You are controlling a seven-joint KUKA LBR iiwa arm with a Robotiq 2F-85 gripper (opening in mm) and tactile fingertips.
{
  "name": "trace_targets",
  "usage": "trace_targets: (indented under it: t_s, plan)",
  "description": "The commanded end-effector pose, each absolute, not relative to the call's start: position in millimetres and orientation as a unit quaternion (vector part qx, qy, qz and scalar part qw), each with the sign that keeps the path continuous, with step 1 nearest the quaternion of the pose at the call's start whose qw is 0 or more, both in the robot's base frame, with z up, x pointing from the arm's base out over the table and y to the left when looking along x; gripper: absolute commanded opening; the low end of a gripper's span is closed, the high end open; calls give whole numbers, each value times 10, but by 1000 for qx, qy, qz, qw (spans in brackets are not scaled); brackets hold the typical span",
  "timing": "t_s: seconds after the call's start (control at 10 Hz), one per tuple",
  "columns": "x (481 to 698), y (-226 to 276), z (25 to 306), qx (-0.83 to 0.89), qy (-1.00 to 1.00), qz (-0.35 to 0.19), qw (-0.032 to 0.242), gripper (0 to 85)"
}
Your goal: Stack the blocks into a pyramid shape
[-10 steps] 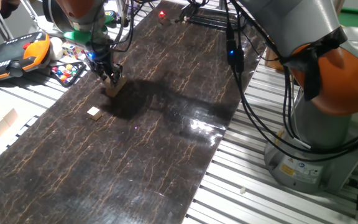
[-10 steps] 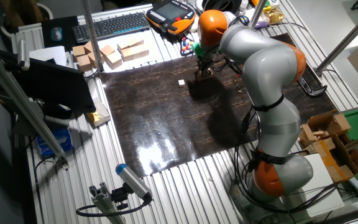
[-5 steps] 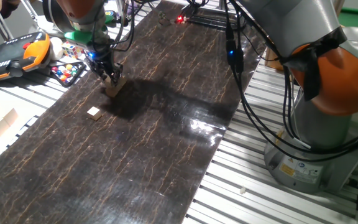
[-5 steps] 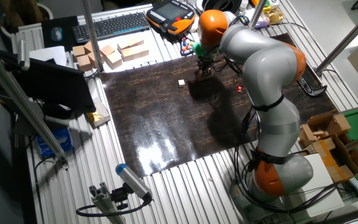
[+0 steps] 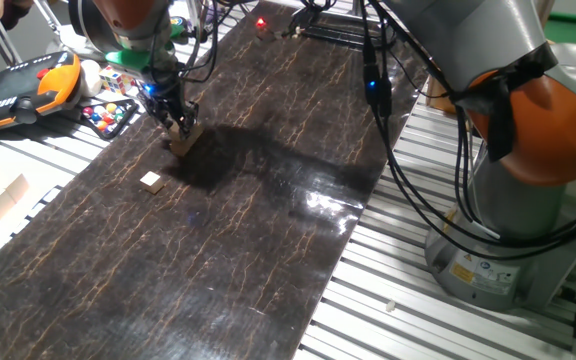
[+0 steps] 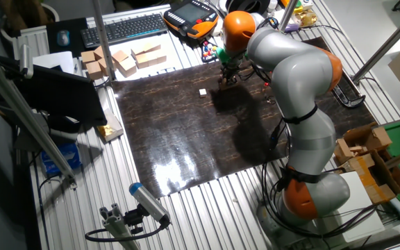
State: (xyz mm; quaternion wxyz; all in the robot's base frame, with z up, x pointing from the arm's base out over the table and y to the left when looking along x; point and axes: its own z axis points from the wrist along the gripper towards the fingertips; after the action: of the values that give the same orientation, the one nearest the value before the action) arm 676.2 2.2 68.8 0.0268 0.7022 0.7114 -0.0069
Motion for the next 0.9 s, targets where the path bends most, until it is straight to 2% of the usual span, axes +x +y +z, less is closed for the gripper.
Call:
trace_targets:
  t_s: [0.0,0.8]
  plan:
    - [6761,18,684,702,712,-6,27,7]
    - [6753,-8,658,701,713,-6,31,7]
